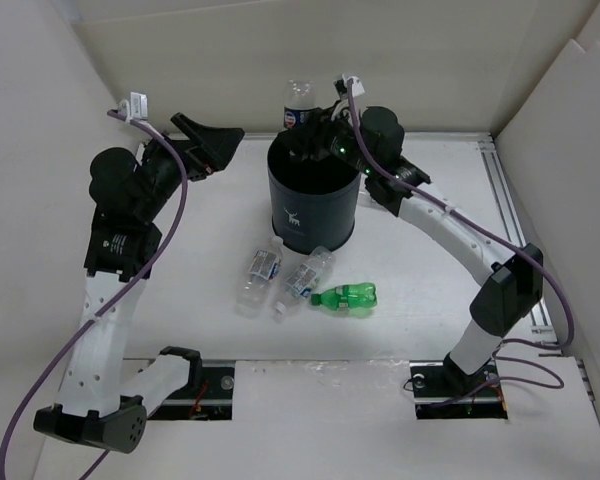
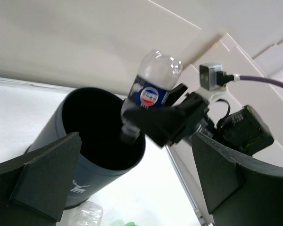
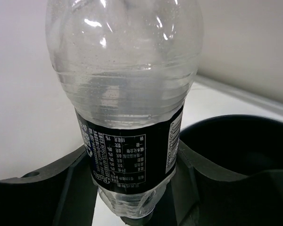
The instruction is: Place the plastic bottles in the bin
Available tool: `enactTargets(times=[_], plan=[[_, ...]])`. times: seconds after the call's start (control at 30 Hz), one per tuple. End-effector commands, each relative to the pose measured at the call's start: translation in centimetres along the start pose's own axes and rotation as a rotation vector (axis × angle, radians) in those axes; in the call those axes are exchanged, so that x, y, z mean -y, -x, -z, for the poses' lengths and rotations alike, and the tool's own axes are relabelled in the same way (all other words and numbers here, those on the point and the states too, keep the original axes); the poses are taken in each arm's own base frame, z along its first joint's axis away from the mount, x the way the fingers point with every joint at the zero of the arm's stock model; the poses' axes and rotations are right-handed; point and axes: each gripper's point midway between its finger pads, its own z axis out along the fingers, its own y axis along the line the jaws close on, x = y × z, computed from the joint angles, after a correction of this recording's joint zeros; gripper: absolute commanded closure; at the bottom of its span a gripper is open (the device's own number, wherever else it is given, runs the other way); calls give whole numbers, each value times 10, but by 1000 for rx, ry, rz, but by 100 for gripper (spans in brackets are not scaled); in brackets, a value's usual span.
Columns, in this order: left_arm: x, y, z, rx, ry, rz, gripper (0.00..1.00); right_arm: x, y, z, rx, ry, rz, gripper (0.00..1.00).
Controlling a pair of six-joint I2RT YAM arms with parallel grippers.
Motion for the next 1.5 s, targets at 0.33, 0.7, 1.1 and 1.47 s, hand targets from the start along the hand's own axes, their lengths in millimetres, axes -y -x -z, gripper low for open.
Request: enactTargets(times=[0.33, 0.7, 1.1, 1.47], plan=[[-88, -61, 16, -67, 235, -76, 0, 95, 4, 20, -43, -341, 120, 0], [-127, -84, 33, -138, 403, -101, 0, 212, 74, 146, 61, -1037, -80, 0], [-143, -104, 41, -191, 438, -101, 0, 321, -9, 187, 93, -1219, -715, 0], [-142, -104, 42, -199, 442, -108, 0, 342, -85, 161, 76, -1221, -1031, 0]])
